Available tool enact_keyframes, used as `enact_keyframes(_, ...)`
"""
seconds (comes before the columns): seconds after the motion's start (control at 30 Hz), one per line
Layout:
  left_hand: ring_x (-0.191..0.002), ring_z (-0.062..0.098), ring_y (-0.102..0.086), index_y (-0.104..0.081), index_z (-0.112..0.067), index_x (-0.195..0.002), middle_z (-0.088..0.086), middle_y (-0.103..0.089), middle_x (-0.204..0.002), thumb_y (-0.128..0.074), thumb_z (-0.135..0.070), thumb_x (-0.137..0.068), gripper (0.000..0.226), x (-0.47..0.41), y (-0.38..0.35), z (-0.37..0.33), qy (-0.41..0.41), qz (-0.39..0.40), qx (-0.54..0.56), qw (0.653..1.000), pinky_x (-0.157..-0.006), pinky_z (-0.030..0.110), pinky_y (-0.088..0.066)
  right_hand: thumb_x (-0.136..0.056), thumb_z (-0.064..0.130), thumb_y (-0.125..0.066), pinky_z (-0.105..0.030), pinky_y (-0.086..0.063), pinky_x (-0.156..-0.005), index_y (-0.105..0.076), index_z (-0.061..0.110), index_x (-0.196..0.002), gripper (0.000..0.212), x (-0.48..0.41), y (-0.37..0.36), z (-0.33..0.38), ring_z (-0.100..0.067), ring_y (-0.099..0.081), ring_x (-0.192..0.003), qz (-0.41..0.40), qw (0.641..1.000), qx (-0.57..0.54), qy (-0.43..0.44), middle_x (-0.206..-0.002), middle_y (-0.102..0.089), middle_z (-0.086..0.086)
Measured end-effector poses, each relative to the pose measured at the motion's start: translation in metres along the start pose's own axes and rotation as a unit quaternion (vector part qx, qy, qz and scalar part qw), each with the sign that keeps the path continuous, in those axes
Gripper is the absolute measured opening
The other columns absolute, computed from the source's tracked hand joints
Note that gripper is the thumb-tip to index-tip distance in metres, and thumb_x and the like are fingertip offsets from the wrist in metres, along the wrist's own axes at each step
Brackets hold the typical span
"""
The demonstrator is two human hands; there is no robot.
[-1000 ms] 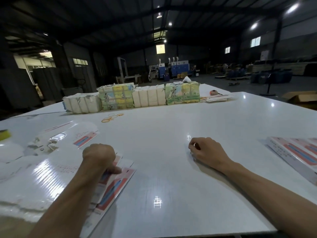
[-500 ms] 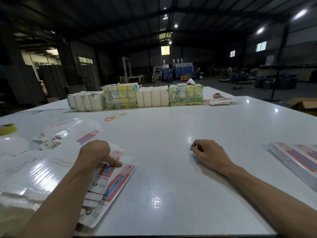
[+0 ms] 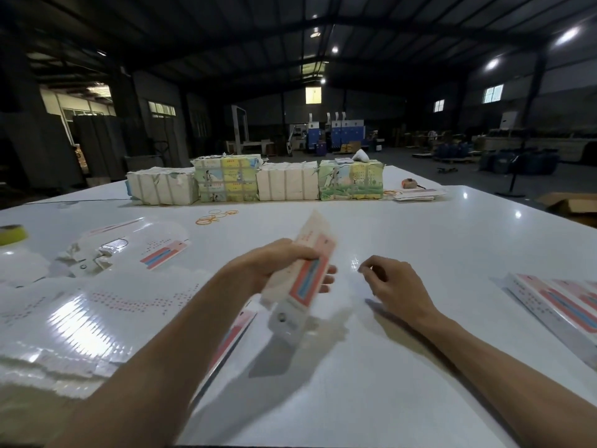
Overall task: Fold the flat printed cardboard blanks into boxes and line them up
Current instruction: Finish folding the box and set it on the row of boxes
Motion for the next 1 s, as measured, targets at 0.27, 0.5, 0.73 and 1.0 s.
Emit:
enact_keyframes(0.27,-0.098,0.034,-0.077,-0.060,-0.013,-0.140,0.019,-0.073,-0.125,-0.038,-0.073,-0.100,0.076,-0.043,-0.067,0.050,-0.039,0.080,0.131,0.987,-0.079,0.039,-0.062,-0.106,0.021,-0.059,-0.021,-0.056,-0.082,-0.058,0.020,-0.141,0.035,-0.003,0.013,0.007,-0.013,-0.060,-0.098,-0.113,0.991,-0.059,0.046,-0.111,-0.059,0.004)
enact_keyframes(0.5,-0.087,0.037,-0.079,-0.065,-0.010,-0.125,0.020,-0.078,-0.106,-0.028,-0.077,-0.099,0.081,-0.037,-0.065,0.059,-0.047,0.055,0.159,0.985,-0.067,0.037,-0.063,-0.105,0.032,-0.061,-0.041,-0.056,-0.103,-0.072,0.021,-0.133,0.032,-0.006,0.005,0.009,-0.013,-0.043,-0.136,-0.027,0.997,0.028,0.068,-0.140,-0.050,0.004)
enact_keyframes(0.73,-0.086,0.036,-0.077,-0.066,-0.012,-0.120,0.020,-0.076,-0.106,-0.032,-0.068,-0.105,0.068,-0.033,-0.065,0.058,-0.069,0.035,0.143,0.987,-0.073,0.041,-0.062,-0.101,0.019,-0.068,-0.014,-0.050,-0.092,-0.074,0.013,-0.110,0.012,-0.012,0.007,0.014,-0.012,-0.054,-0.119,-0.025,0.996,-0.071,0.051,-0.124,-0.063,0.005)
enact_keyframes(1.0,-0.085,0.035,-0.077,-0.070,-0.013,-0.113,0.020,-0.076,-0.105,-0.038,-0.066,-0.105,0.062,-0.035,-0.064,0.059,-0.069,0.049,0.178,0.980,-0.070,0.039,-0.062,-0.100,0.026,-0.068,-0.026,-0.052,-0.100,-0.075,0.013,-0.122,0.027,-0.011,0.005,0.015,-0.009,-0.053,-0.125,-0.021,0.996,-0.019,0.082,-0.129,-0.068,0.006)
Point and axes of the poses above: each hand's wrist, its own x-axis away from the middle knuckle, its own y-axis out of the back of the hand, z = x × y, the point moved 3 cm from there along -x, towards the middle knuckle
